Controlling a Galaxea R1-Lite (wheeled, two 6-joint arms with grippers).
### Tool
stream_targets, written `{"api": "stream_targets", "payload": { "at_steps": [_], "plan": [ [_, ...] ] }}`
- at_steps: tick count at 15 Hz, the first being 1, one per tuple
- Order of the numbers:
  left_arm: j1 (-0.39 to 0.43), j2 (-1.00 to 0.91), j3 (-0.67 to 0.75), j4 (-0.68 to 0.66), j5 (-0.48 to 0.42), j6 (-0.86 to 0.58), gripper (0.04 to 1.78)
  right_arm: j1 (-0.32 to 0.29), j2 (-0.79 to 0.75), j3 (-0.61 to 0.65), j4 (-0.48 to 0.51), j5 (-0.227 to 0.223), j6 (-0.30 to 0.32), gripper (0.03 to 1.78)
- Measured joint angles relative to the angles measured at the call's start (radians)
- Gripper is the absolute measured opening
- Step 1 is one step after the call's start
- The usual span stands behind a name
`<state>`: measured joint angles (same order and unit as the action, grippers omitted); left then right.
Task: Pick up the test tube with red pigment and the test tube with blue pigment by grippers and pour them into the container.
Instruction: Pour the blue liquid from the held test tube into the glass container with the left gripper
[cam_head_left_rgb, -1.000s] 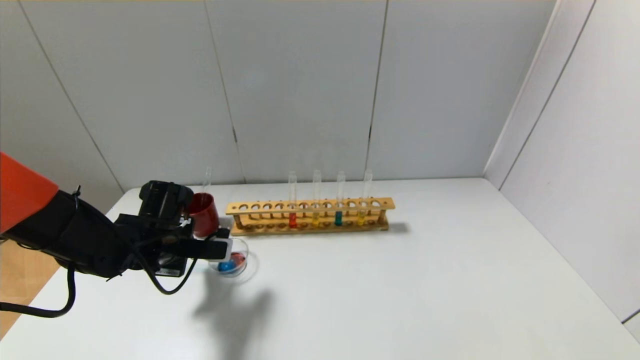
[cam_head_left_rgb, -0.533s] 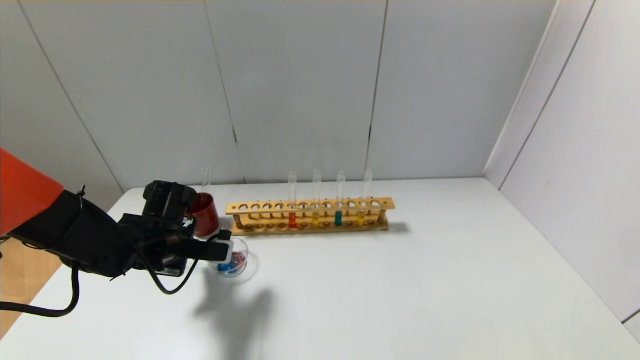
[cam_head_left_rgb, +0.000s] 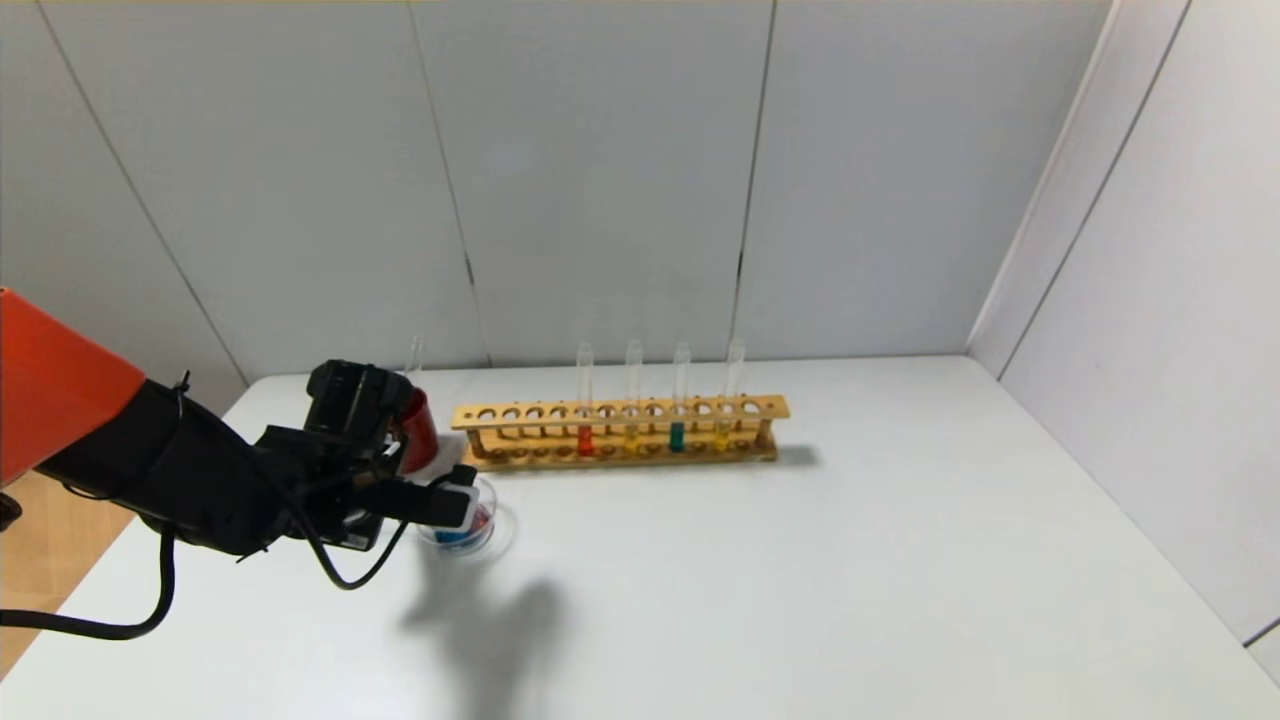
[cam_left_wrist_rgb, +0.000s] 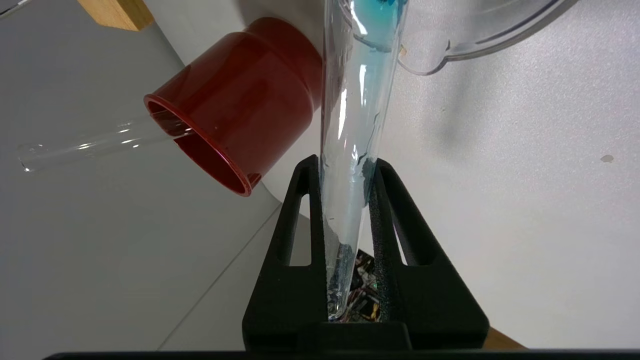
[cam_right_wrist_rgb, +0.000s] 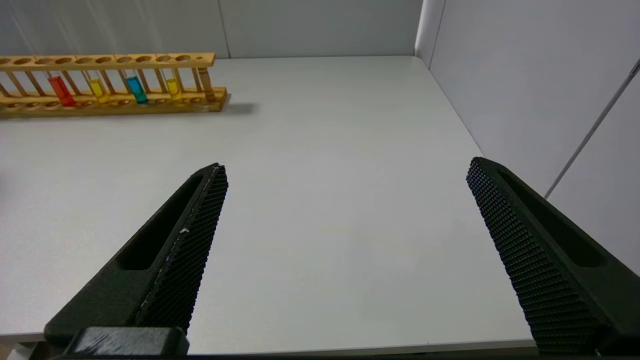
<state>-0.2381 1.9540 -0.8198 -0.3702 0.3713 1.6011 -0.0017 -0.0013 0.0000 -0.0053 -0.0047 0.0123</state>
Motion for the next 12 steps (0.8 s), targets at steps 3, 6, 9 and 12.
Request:
{"api": "stream_targets", "payload": {
  "at_steps": [3, 6, 9, 12],
  "plan": [
    [-0.027, 0.001, -0.013, 0.0, 0.021, 0.014, 0.32, 0.0, 0.0, 0.0, 0.0, 0.0, 0.0, 1.75],
    [-0.042, 0.006, -0.027, 0.0, 0.048, 0.023, 0.32, 0.0, 0.0, 0.0, 0.0, 0.0, 0.0, 1.75],
    [-0.059, 0.008, -0.029, 0.001, 0.06, 0.029, 0.32, 0.0, 0.0, 0.0, 0.0, 0.0, 0.0, 1.75],
    [-0.064, 0.01, -0.026, 0.002, 0.088, 0.047, 0.32, 0.0, 0.0, 0.0, 0.0, 0.0, 0.0, 1.75]
  ]
}}
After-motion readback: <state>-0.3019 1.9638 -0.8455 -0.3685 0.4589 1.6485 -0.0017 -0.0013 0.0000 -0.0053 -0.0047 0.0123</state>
